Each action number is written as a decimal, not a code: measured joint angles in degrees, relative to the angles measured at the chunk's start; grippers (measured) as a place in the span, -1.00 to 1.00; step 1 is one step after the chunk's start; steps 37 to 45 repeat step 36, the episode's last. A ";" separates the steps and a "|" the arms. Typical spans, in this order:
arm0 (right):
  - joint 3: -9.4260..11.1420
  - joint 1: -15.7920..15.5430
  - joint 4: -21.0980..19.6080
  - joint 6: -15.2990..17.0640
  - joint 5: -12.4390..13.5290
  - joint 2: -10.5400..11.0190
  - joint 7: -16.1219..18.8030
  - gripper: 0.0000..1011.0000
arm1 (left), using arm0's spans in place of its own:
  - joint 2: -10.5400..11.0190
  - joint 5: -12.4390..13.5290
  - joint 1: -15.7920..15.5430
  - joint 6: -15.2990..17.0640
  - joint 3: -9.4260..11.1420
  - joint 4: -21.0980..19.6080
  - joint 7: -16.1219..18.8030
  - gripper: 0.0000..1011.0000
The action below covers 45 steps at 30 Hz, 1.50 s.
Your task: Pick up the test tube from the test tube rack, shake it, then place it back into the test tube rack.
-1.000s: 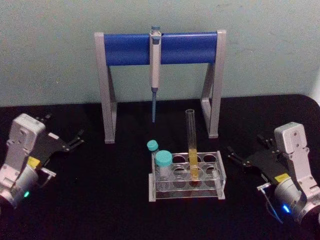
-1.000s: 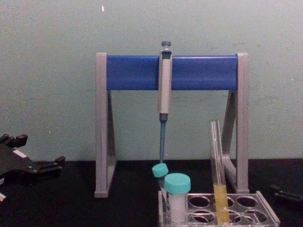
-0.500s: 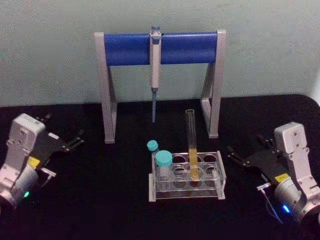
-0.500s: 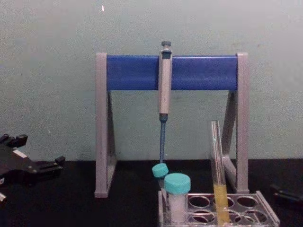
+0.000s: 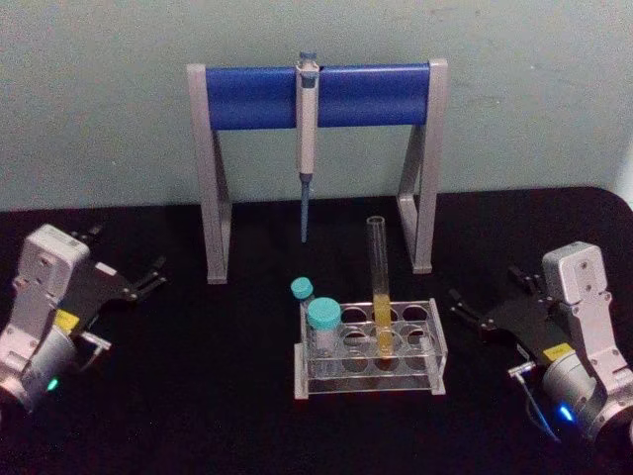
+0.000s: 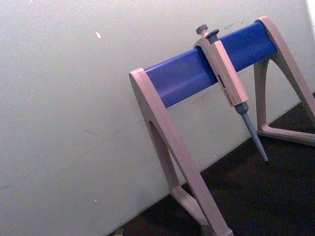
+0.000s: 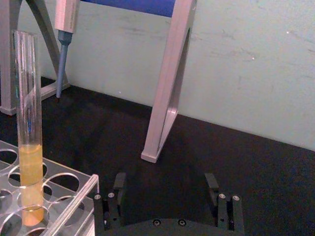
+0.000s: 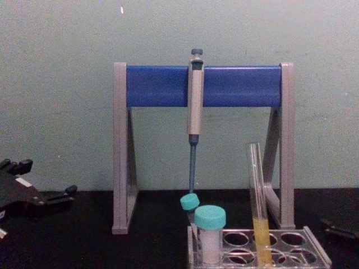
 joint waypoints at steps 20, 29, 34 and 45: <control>0.00 0.00 0.00 0.00 0.00 0.00 0.00 0.98 | 0.00 0.00 -0.01 0.00 0.00 0.00 0.00 1.00; 0.00 0.00 0.00 0.00 0.00 0.00 0.00 0.98 | 0.00 0.00 0.00 0.00 0.00 0.00 0.00 1.00; 0.00 0.00 0.00 0.00 0.00 0.00 0.00 0.98 | 0.00 0.00 0.00 0.00 0.00 0.00 0.00 1.00; 0.00 0.00 0.00 0.00 0.00 0.00 0.00 0.98 | 0.00 0.00 0.00 0.00 0.00 0.00 0.00 1.00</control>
